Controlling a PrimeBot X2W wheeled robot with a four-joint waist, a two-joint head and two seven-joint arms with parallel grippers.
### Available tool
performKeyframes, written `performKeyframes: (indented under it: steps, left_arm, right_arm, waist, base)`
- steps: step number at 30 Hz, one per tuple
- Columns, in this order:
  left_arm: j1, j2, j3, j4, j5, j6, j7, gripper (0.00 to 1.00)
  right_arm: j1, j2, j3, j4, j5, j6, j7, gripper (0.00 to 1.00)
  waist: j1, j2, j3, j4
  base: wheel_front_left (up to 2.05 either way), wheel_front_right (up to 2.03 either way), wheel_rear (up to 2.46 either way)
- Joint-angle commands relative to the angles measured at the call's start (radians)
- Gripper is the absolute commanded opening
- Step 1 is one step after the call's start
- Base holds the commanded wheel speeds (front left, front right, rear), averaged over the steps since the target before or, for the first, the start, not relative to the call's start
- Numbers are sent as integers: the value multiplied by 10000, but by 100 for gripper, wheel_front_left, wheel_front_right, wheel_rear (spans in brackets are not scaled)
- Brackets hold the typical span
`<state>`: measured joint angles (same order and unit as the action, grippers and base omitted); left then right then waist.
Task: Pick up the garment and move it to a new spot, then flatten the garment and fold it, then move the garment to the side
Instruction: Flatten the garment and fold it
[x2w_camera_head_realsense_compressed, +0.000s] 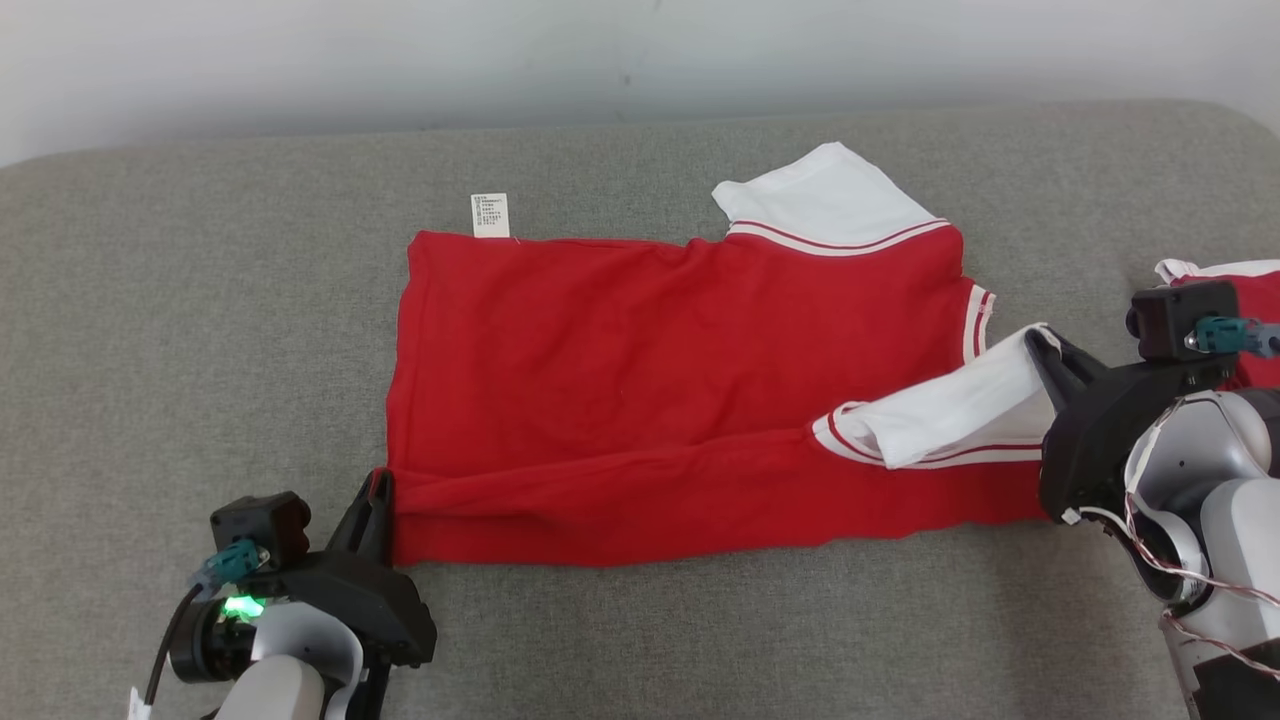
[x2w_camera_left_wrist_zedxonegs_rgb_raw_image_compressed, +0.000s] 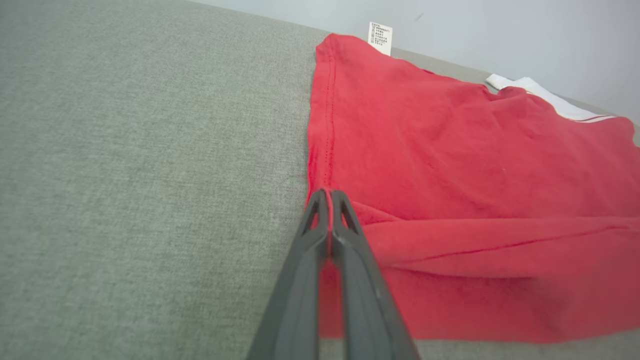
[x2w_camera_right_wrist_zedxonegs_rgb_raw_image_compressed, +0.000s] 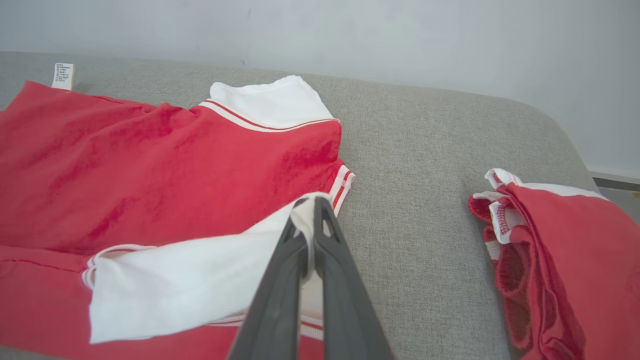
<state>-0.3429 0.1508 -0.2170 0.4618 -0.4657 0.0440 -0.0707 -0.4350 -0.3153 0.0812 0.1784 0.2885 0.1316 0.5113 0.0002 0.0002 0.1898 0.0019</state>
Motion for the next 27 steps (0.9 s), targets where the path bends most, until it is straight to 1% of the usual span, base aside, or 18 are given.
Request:
performKeyframes:
  steps: [1, 6, 7, 8, 9, 12, 19, 27]
  left_arm:
    - [-134, 8, 11, 58, 96, 26, -50, 0]
    - [-363, -29, -12, 404, 71, 22, -230, 0]
    - [-407, -43, -1, 453, 64, 44, -298, 41]
    - [-480, -52, -18, 559, 114, 70, -432, 100]
    - [-502, -72, -18, 616, 128, 88, -516, 100]
    - [-569, -119, -65, 774, 161, 84, -751, 100]
    - [-240, -6, -191, 1009, 271, 69, -1223, 100]
    - [372, 140, -547, 897, 630, 262, -1255, 100]
  right_arm:
    - [-126, -61, 14, 64, -67, -20, -104, 0]
    - [-333, 2, 146, 573, -112, -20, -367, 0]
    - [-381, 39, 91, 660, -154, -20, -452, 0]
    - [-472, 112, 16, 826, -252, -20, -727, 40]
    - [-512, 168, -38, 906, -295, -20, -933, 100]
    - [-587, 397, -150, 1226, -398, -20, -1460, 100]
    - [-441, 521, -142, 1549, -338, -20, -1964, 100]
    - [615, 563, -768, 1426, -288, -20, -1496, 100]
  waist:
    - [-2, -2, 34, -2]
    - [-2, -2, 61, -1]
    - [-2, -2, 55, -3]
    - [-2, -2, 30, -4]
    - [-2, -2, 5, -8]
    - [-2, -2, -83, -23]
    - [-2, -2, -453, -48]
    - [-2, -2, -799, -108]
  base:
    - [0, 0, 0]
    - [0, 0, 0]
    - [0, 0, 0]
    - [0, 0, 0]
    - [0, 0, 0]
    - [0, 0, 0]
    - [0, 0, 0]
    - [0, 0, 0]
